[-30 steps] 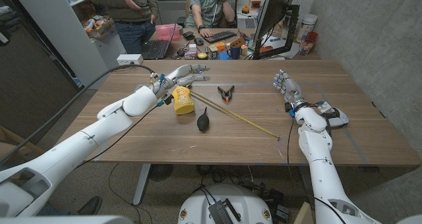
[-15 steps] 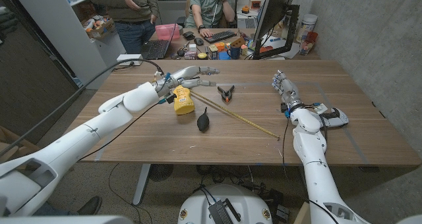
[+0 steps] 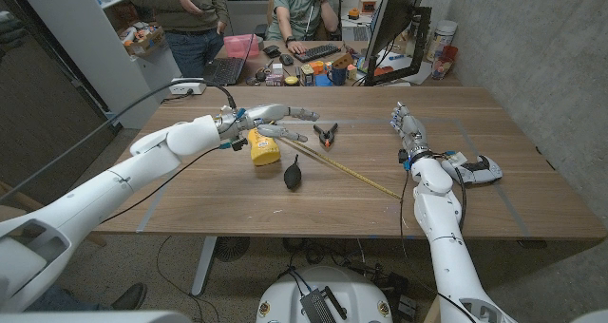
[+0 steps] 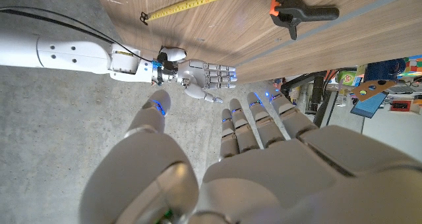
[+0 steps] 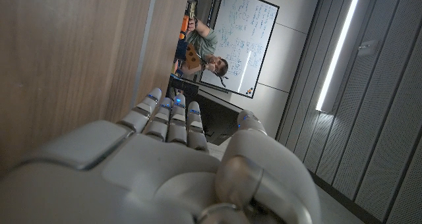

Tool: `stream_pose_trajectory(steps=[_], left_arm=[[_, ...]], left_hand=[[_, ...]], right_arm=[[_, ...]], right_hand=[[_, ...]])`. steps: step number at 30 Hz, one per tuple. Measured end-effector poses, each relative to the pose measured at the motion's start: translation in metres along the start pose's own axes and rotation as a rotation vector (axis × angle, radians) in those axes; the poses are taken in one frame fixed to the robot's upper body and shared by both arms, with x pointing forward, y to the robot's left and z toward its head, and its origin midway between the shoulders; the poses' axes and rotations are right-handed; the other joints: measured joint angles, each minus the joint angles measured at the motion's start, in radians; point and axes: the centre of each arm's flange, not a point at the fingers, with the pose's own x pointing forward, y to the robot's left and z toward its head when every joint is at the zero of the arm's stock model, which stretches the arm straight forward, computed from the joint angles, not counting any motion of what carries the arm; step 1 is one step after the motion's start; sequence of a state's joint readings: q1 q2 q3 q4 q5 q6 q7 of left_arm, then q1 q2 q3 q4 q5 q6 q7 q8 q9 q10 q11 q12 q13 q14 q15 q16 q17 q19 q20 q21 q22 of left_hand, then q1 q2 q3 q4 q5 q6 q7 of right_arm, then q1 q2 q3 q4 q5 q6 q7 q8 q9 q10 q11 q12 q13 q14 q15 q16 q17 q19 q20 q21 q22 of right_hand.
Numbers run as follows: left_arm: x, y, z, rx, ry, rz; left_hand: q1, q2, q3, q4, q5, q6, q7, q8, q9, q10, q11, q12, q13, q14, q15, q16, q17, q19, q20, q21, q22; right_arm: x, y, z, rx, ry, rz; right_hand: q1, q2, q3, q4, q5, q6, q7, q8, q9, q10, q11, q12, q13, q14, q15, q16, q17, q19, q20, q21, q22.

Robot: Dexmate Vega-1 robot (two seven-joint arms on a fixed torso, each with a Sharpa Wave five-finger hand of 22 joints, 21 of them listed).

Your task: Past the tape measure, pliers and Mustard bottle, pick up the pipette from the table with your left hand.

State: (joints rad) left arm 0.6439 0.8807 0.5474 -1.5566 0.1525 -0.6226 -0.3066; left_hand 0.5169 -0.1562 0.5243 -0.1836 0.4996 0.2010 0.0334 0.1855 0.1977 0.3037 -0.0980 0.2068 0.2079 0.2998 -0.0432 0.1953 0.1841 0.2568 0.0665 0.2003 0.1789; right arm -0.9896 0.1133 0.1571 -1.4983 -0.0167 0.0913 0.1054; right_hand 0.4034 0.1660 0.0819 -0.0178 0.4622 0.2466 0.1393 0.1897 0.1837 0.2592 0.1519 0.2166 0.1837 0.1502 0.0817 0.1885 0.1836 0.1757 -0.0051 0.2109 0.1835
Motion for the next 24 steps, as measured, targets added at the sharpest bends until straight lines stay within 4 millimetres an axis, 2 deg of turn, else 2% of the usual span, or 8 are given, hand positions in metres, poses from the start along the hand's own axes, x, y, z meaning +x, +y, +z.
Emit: stream_pose_trajectory(steps=[1, 4, 5, 7, 9, 24], left_arm=[[-0.002, 0.004, 0.001, 0.023, 0.001, -0.025], [-0.003, -0.001, 0.0, 0.033, 0.007, -0.073], [-0.008, 0.012, 0.004, 0.08, 0.011, -0.098], [-0.009, 0.009, 0.003, 0.087, 0.021, -0.13], [-0.013, 0.022, 0.008, 0.135, 0.027, -0.165], [-0.023, 0.045, 0.013, 0.272, 0.118, -0.367]], left_hand=[[0.009, -0.003, 0.0, 0.0, 0.0, -0.012, 0.001, -0.001, 0.0, -0.009, 0.002, 0.0, 0.002, -0.007, 0.001, 0.0, 0.0, 0.0, 0.0, 0.0, 0.0], [0.033, -0.008, 0.004, -0.004, 0.0, -0.039, 0.004, -0.005, 0.0, -0.025, 0.003, -0.004, 0.004, -0.019, 0.002, -0.002, 0.0, -0.004, 0.004, 0.0, 0.0], [0.034, -0.009, 0.004, -0.004, 0.0, -0.046, 0.006, -0.005, 0.0, -0.025, 0.003, -0.005, 0.004, -0.019, 0.002, -0.007, 0.0, -0.004, 0.004, 0.0, 0.0], [0.046, -0.014, 0.007, -0.001, 0.002, -0.063, 0.009, -0.005, 0.0, -0.036, 0.006, -0.007, 0.004, -0.019, 0.002, -0.009, 0.0, -0.004, 0.004, 0.0, 0.0], [0.05, -0.018, 0.008, 0.0, 0.005, -0.068, 0.011, -0.005, 0.0, -0.044, 0.005, -0.007, 0.004, -0.029, 0.002, -0.009, 0.0, -0.008, 0.008, 0.0, 0.0], [0.118, -0.027, 0.008, 0.0, 0.005, -0.168, 0.029, -0.005, 0.005, -0.116, 0.013, -0.011, 0.009, -0.066, 0.005, -0.01, 0.0, -0.009, 0.02, 0.0, -0.002]], right_arm=[[0.0, 0.001, 0.0, -0.003, 0.003, -0.008], [-0.001, 0.004, 0.001, 0.0, 0.0, -0.005], [-0.001, 0.003, 0.0, -0.009, 0.009, -0.025], [-0.001, 0.005, 0.0, -0.008, 0.007, -0.023], [0.0, 0.005, 0.0, -0.013, 0.014, -0.035], [0.001, 0.009, -0.001, -0.028, 0.045, -0.081]], right_hand=[[0.0, 0.0, 0.0, 0.0, 0.0, 0.0, 0.0, 0.0, 0.0, 0.001, -0.001, 0.0, 0.0, 0.0, 0.0, 0.0, 0.0, 0.0, 0.0, 0.0, 0.0], [0.0, 0.0, 0.0, 0.0, 0.0, 0.003, -0.003, 0.0, 0.0, 0.006, -0.005, 0.0, 0.0, 0.0, 0.0, 0.0, 0.0, 0.0, 0.0, 0.0, 0.0], [0.0, 0.0, 0.0, 0.0, 0.0, 0.006, -0.006, 0.0, 0.0, 0.006, -0.005, 0.0, 0.0, 0.0, 0.0, 0.0, 0.0, 0.0, 0.0, 0.0, 0.0], [0.0, 0.0, 0.0, 0.0, -0.004, 0.005, -0.005, 0.0, 0.0, 0.006, -0.005, 0.0, 0.0, 0.004, 0.004, 0.0, 0.0, 0.0, 0.0, 0.0, 0.0], [0.0, 0.0, 0.0, 0.0, -0.004, 0.005, -0.005, 0.0, 0.0, 0.005, -0.005, 0.0, 0.0, 0.004, 0.004, 0.0, 0.0, 0.0, 0.0, 0.0, 0.0], [-0.005, -0.005, 0.0, 0.0, -0.004, 0.011, -0.011, 0.0, 0.0, 0.005, -0.005, 0.0, 0.0, 0.004, 0.004, 0.0, 0.0, -0.004, 0.004, 0.0, 0.0]])
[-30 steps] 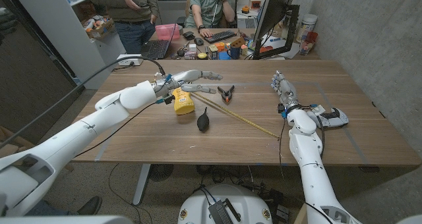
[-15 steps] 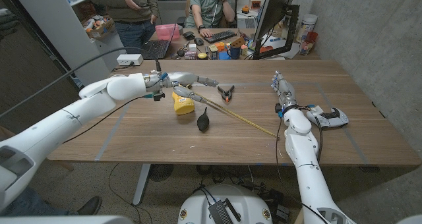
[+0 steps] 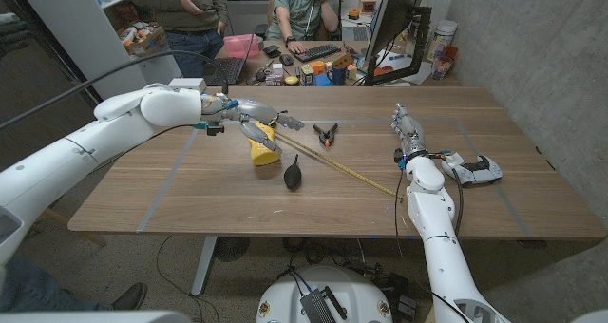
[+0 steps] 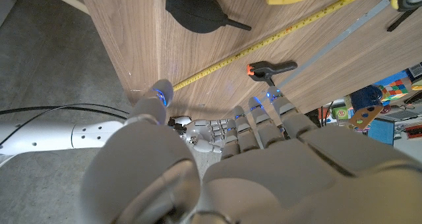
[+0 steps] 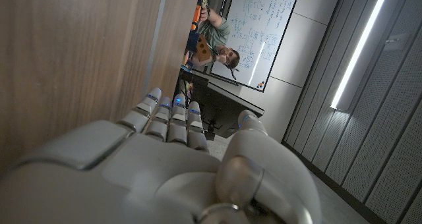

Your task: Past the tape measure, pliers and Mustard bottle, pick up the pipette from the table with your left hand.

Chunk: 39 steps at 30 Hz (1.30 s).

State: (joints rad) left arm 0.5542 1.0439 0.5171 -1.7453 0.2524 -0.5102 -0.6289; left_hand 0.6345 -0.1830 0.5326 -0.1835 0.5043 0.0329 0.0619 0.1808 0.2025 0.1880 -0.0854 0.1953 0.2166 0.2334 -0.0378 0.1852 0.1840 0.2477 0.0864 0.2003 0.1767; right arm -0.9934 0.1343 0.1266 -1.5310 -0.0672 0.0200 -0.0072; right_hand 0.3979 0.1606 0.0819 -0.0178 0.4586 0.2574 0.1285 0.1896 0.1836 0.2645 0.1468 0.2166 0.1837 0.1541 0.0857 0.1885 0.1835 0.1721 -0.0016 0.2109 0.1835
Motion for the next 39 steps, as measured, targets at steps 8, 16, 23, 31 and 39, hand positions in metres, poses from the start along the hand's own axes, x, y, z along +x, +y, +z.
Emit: stream_pose_trajectory(steps=[8, 16, 23, 31, 39], left_arm=[[-0.005, 0.007, -0.001, 0.073, 0.047, -0.089], [0.0, 0.008, 0.005, 0.186, 0.072, -0.154], [0.016, 0.008, 0.012, 0.263, 0.056, -0.177], [0.034, 0.008, 0.019, 0.297, 0.027, -0.202], [0.045, 0.005, 0.027, 0.317, 0.006, -0.246]], left_hand=[[0.028, -0.008, 0.0, 0.0, 0.007, -0.059, 0.005, -0.004, 0.0, -0.018, 0.0, 0.0, 0.0, -0.005, -0.005, 0.0, 0.0, 0.007, 0.007, 0.0, 0.0], [0.041, -0.013, -0.003, -0.003, 0.007, -0.085, 0.004, -0.004, 0.0, -0.039, -0.001, 0.0, 0.005, -0.012, -0.002, 0.0, 0.0, 0.011, 0.011, 0.0, 0.0], [0.051, -0.012, -0.012, -0.003, 0.015, -0.085, 0.004, 0.001, 0.0, -0.039, -0.001, 0.0, 0.005, -0.012, -0.002, 0.004, 0.0, 0.017, 0.009, 0.0, 0.0], [0.051, -0.012, -0.022, -0.001, 0.015, -0.085, 0.004, 0.001, 0.004, -0.039, 0.0, 0.005, 0.005, -0.008, 0.002, 0.004, 0.0, 0.022, 0.014, 0.0, 0.0], [0.051, -0.012, -0.031, 0.002, 0.015, -0.094, 0.002, 0.001, 0.005, -0.047, 0.003, 0.005, 0.005, -0.008, 0.002, 0.004, 0.0, 0.022, 0.014, 0.0, 0.0]], right_arm=[[0.0, 0.0, -0.001, -0.003, 0.011, -0.017], [-0.001, -0.001, -0.003, 0.001, 0.018, -0.035], [-0.004, -0.003, -0.007, 0.011, 0.022, -0.047], [-0.007, -0.009, -0.008, 0.02, 0.022, -0.062], [-0.008, -0.017, -0.005, 0.02, 0.023, -0.08]], right_hand=[[0.0, 0.0, 0.0, 0.0, 0.0, 0.0, 0.0, 0.0, 0.0, 0.0, 0.0, 0.0, 0.0, 0.0, 0.0, 0.0, 0.0, 0.0, 0.0, 0.0, 0.0], [-0.005, -0.005, -0.003, 0.003, 0.0, 0.005, -0.005, 0.0, 0.0, 0.0, 0.0, 0.0, 0.0, 0.0, 0.0, 0.0, 0.0, -0.007, 0.007, 0.0, 0.0], [-0.005, -0.005, -0.003, 0.003, 0.0, 0.005, -0.005, 0.0, 0.0, 0.0, 0.0, 0.0, 0.0, 0.0, 0.0, 0.0, 0.0, -0.007, 0.022, 0.0, 0.0], [-0.005, -0.005, -0.003, 0.003, 0.0, 0.005, -0.005, 0.0, 0.0, 0.0, 0.0, 0.0, 0.0, 0.0, 0.0, 0.0, 0.0, 0.002, 0.038, 0.0, 0.0], [-0.005, -0.005, -0.003, 0.003, 0.0, 0.005, -0.005, 0.0, 0.0, 0.0, 0.0, 0.0, 0.0, 0.0, 0.0, 0.0, 0.0, -0.005, 0.045, 0.0, 0.0]])
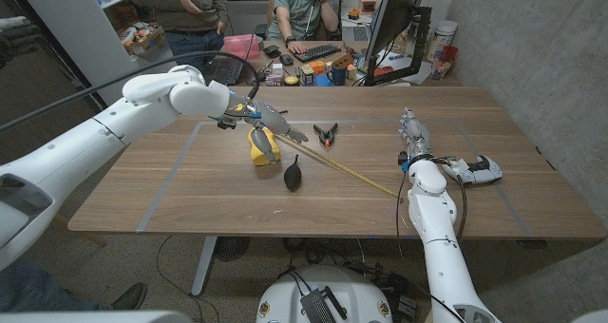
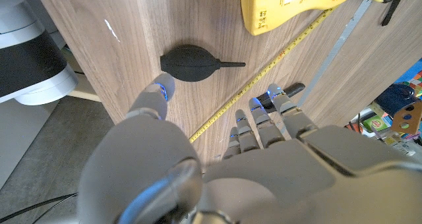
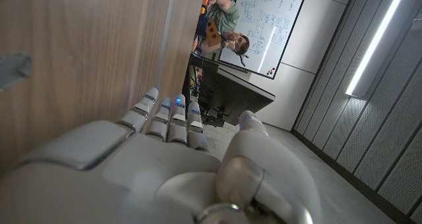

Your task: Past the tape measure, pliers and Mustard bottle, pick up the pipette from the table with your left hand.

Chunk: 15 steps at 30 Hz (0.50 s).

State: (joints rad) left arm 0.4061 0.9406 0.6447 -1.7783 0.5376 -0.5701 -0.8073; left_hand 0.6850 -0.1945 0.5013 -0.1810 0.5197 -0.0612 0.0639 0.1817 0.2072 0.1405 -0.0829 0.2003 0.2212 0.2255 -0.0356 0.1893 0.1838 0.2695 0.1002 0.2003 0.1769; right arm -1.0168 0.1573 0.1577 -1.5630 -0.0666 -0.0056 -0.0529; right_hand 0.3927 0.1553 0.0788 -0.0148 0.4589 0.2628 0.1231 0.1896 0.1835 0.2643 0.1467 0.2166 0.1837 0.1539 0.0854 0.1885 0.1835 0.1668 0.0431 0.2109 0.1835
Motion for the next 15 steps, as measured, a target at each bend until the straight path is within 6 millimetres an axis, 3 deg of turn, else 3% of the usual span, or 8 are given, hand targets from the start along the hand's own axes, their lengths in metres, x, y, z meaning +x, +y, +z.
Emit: stream_pose_trajectory(steps=[15], left_arm=[[0.005, 0.0, 0.014, 0.019, -0.031, -0.059]], left_hand=[[0.0, 0.0, -0.014, 0.006, 0.006, -0.01, 0.006, 0.0, 0.0, -0.008, 0.006, 0.0, 0.0, -0.005, 0.005, 0.0, 0.005, 0.005, 0.005, 0.0, 0.0]], right_arm=[[-0.001, -0.01, 0.001, -0.007, 0.026, -0.039]], right_hand=[[-0.005, -0.005, -0.004, 0.004, -0.004, 0.0, 0.0, 0.0, 0.0, 0.0, 0.0, 0.0, 0.0, 0.0, 0.0, 0.0, 0.005, 0.0, 0.0, 0.0, 0.0]])
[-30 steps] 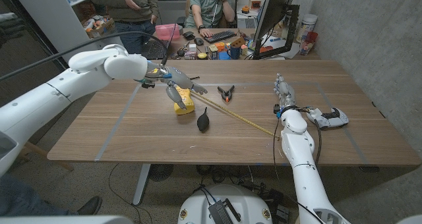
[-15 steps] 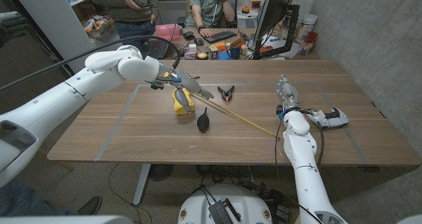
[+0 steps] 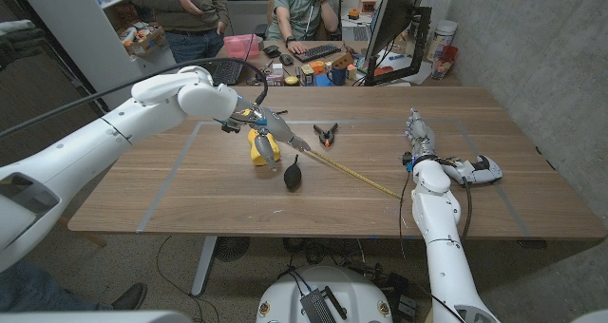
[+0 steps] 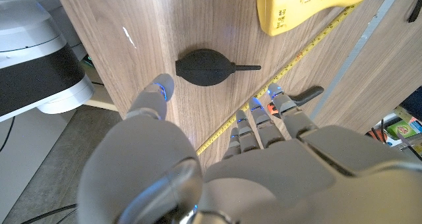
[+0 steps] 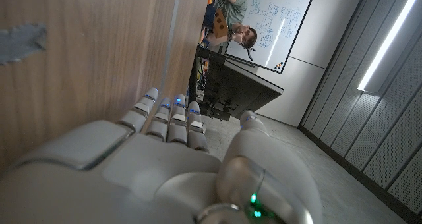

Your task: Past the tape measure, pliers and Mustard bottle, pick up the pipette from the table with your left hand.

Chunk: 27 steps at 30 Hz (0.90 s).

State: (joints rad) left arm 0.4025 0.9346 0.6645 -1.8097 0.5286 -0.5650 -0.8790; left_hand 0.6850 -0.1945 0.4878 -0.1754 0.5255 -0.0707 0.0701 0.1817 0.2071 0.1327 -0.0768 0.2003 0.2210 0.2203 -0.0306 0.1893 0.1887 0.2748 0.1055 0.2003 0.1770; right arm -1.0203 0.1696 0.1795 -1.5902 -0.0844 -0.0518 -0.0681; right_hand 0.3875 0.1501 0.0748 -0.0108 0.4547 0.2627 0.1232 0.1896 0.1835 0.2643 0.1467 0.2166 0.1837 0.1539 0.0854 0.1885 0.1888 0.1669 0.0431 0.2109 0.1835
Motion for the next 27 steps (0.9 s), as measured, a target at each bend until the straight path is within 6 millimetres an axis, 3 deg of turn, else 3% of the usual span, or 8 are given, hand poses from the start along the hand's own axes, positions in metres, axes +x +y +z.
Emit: stream_pose_trajectory(steps=[10, 27], left_arm=[[0.002, -0.005, 0.005, 0.003, -0.009, -0.019], [0.007, -0.019, 0.005, 0.027, -0.008, -0.031]], left_hand=[[0.0, 0.0, -0.016, 0.0, 0.0, -0.025, 0.013, 0.0, 0.0, -0.023, 0.005, 0.0, 0.0, -0.013, 0.009, 0.0, 0.0, 0.0, 0.0, 0.0, 0.0], [0.005, -0.005, -0.032, -0.001, 0.008, -0.035, 0.013, 0.003, 0.0, -0.027, 0.006, 0.0, 0.0, -0.02, 0.012, 0.0, 0.0, -0.004, 0.004, -0.005, 0.0]], right_arm=[[-0.002, -0.003, 0.001, -0.002, 0.004, -0.009], [-0.004, -0.006, -0.006, -0.001, 0.019, -0.013]], right_hand=[[0.0, 0.0, -0.003, 0.003, 0.0, 0.0, 0.0, 0.0, 0.0, 0.0, 0.0, 0.0, 0.0, 0.002, 0.002, 0.0, 0.0, 0.0, 0.0, 0.0, 0.0], [-0.005, -0.005, -0.004, 0.004, 0.0, 0.0, 0.0, 0.0, 0.0, 0.0, 0.0, 0.0, 0.0, 0.0, 0.008, 0.0, 0.0, -0.004, 0.004, 0.0, 0.0]])
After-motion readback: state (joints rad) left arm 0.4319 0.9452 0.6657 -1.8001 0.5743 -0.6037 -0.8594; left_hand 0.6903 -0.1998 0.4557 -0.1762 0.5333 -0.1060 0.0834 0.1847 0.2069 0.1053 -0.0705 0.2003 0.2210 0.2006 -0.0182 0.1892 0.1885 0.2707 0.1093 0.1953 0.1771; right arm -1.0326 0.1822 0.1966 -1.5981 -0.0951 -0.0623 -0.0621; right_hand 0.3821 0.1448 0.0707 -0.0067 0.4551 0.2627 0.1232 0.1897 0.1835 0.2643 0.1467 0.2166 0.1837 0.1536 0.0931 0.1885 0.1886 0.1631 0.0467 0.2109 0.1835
